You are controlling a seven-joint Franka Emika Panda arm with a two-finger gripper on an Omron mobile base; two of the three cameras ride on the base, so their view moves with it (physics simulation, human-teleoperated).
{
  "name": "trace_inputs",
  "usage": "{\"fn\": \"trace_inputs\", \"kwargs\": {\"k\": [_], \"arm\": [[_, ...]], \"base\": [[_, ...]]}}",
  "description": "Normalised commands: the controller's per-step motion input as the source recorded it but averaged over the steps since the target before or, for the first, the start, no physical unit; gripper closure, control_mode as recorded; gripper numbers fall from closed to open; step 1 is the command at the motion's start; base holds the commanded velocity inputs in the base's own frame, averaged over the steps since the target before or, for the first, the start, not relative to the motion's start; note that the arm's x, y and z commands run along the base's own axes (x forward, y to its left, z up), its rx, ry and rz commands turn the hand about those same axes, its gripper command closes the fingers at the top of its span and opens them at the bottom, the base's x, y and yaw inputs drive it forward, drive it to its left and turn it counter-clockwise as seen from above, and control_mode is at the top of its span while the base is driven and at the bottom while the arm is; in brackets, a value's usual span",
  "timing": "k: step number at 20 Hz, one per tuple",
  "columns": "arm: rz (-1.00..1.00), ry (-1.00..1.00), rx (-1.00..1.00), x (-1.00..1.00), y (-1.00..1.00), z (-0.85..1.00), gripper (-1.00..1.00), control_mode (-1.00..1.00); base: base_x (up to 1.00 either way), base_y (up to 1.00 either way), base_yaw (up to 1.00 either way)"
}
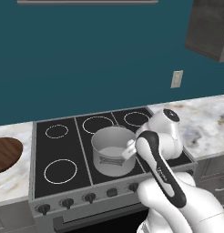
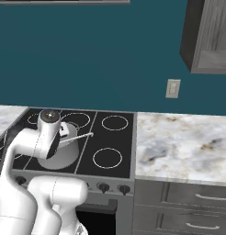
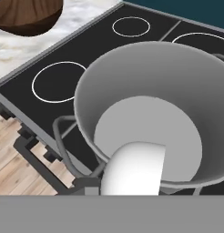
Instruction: Open the cabinet and move the ladle to the pot. Then close the cabinet.
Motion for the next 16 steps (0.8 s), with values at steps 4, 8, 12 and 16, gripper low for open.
{"fn": "trace_inputs", "kwargs": {"k": [4, 8, 12, 16], "arm": [[0.0, 0.0, 0.0, 0.06, 0.0, -0.34, 1.0, -1.0], [0.0, 0.0, 0.0, 0.17, 0.0, -0.25, 1.0, -1.0], [0.0, -0.01, 0.0, 0.13, 0.0, 0.03, 1.0, -1.0], [-0.01, -0.01, 0.0, 0.0, 0.0, 0.24, 1.0, -1.0]], "base": [[0.0, 0.0, 0.0], [0.0, 0.0, 0.0], [0.0, 0.0, 0.0], [0.0, 0.0, 0.0]]}}
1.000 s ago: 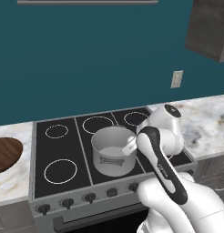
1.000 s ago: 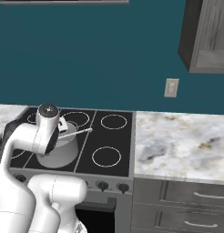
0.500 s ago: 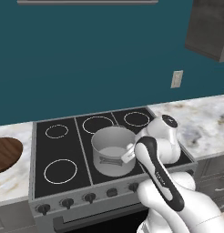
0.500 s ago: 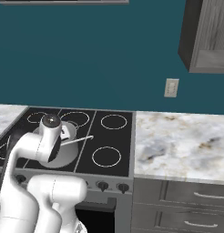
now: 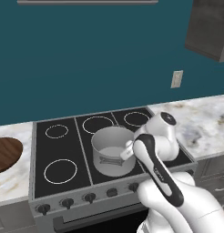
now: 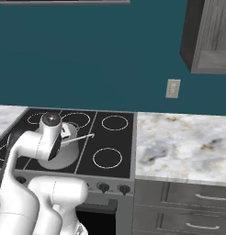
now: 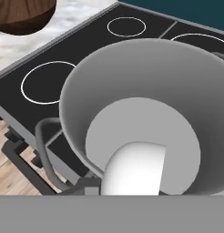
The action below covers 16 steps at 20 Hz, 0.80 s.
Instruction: Open the cabinet and move the ladle to the pot. Then close the cabinet.
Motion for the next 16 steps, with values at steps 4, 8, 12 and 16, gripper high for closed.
{"fn": "trace_inputs", "kwargs": {"k": [4, 8, 12, 16], "arm": [[-0.01, 0.0, 0.0, 0.0, 0.0, 0.27, 1.0, -1.0], [0.0, 0.0, 0.0, 0.16, 0.01, 0.0, 1.0, -1.0], [0.0, -0.02, -0.02, 0.47, 0.1, 0.0, 1.0, -1.0], [0.0, -0.03, 0.0, 0.47, 0.13, -0.03, 1.0, -1.0]], "base": [[0.0, 0.0, 0.0], [0.0, 0.0, 0.0], [0.0, 0.0, 0.0], [0.0, 0.0, 0.0]]}}
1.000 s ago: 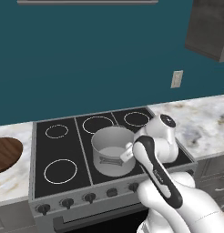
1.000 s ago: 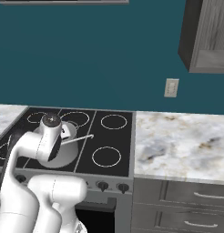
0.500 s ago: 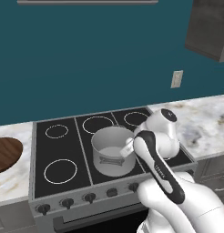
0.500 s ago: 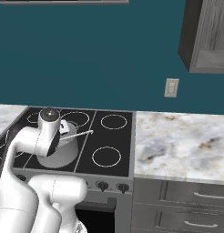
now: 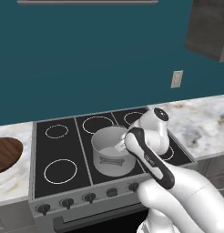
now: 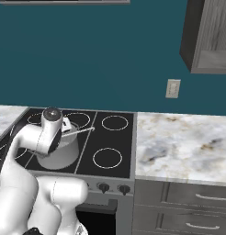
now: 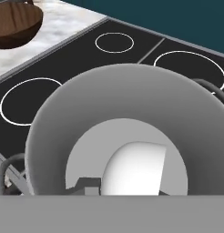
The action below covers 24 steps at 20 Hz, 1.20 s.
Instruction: Open the cabinet and move the ladle to the pot. Then close the cabinet.
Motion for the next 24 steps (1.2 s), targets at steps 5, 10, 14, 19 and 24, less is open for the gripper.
{"fn": "trace_inputs", "kwargs": {"k": [5, 10, 14, 19, 24], "arm": [[0.0, -0.01, 0.0, 0.32, 0.13, -0.15, 1.0, -1.0], [-0.01, 0.03, 0.0, 0.05, 0.01, -0.25, 1.0, -1.0], [-0.03, 0.05, 0.0, 0.06, 0.0, -0.24, 1.0, -1.0], [0.0, 0.0, 0.0, 0.32, 0.16, -0.08, 1.0, -1.0], [0.0, 0.0, 0.0, 0.44, 0.24, -0.02, 1.0, -1.0]], "base": [[0.0, 0.0, 0.0], [0.0, 0.0, 0.0], [0.0, 0.0, 0.0], [0.0, 0.0, 0.0], [0.0, 0.0, 0.0]]}}
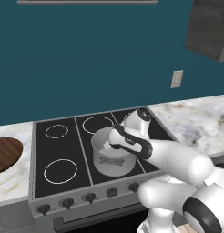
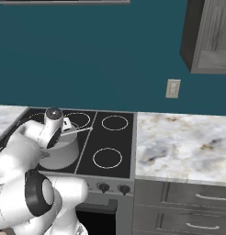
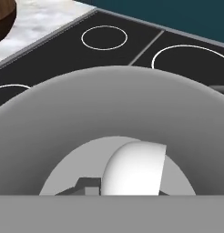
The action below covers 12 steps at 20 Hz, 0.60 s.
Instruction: Open the cabinet and move the ladle to the pot. Then close the cabinet.
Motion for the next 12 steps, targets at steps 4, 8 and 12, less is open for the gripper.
{"fn": "trace_inputs", "kwargs": {"k": [4, 8, 12], "arm": [[-0.01, 0.04, 0.0, 0.19, 0.07, -0.17, 1.0, -1.0], [-0.07, 0.11, 0.0, 0.0, 0.0, -0.2, 1.0, -1.0], [-0.06, 0.05, 0.0, 0.01, 0.0, -0.12, 1.0, -1.0]], "base": [[0.0, 0.0, 0.0], [0.0, 0.0, 0.0], [0.0, 0.0, 0.0]]}}
